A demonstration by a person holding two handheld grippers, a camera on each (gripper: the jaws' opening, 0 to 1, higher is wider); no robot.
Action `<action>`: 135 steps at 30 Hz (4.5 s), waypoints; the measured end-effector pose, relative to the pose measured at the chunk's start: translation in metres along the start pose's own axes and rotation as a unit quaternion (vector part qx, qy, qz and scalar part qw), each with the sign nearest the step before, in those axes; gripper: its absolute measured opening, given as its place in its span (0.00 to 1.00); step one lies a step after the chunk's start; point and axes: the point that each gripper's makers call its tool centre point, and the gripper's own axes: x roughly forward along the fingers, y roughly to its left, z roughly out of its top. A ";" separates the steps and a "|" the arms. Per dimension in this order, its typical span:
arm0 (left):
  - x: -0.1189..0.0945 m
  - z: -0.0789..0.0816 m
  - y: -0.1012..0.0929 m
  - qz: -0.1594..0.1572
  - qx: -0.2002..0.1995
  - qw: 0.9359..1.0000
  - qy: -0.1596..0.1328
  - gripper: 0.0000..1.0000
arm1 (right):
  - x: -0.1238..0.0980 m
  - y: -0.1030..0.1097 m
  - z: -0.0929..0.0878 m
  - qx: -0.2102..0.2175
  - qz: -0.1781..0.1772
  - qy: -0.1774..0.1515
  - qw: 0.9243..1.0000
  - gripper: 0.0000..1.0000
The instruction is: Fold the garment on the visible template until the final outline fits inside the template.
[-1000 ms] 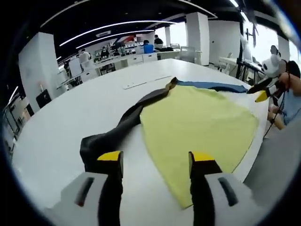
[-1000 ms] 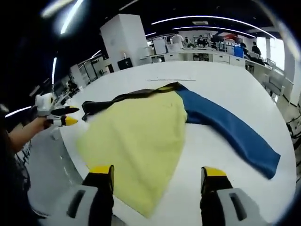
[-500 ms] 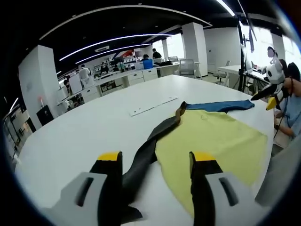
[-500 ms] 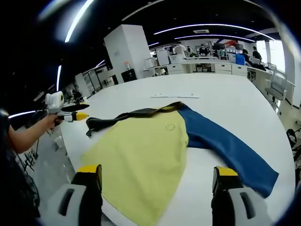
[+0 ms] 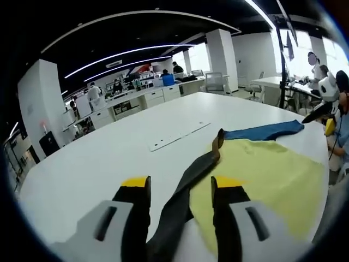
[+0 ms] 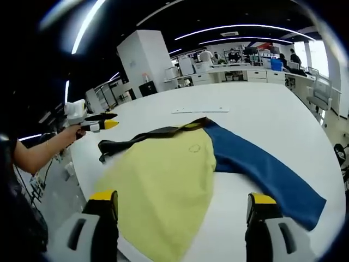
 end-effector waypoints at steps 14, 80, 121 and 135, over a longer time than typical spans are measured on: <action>0.066 -0.029 -0.011 0.006 -0.027 0.999 0.024 0.28 | 0.017 -0.015 0.006 -0.002 -0.003 0.007 1.000 0.98; 0.150 -0.047 0.043 0.065 -0.058 0.996 0.033 0.38 | 0.026 -0.064 -0.008 0.045 -0.060 0.011 0.997 0.96; 0.012 -0.011 -0.008 -0.025 -0.058 0.998 0.005 0.99 | -0.057 -0.181 -0.035 0.164 -0.239 -0.008 0.957 0.77; -0.048 -0.024 -0.022 -0.015 -0.081 0.997 0.009 0.92 | -0.071 -0.230 -0.073 0.166 -0.320 0.038 0.932 0.43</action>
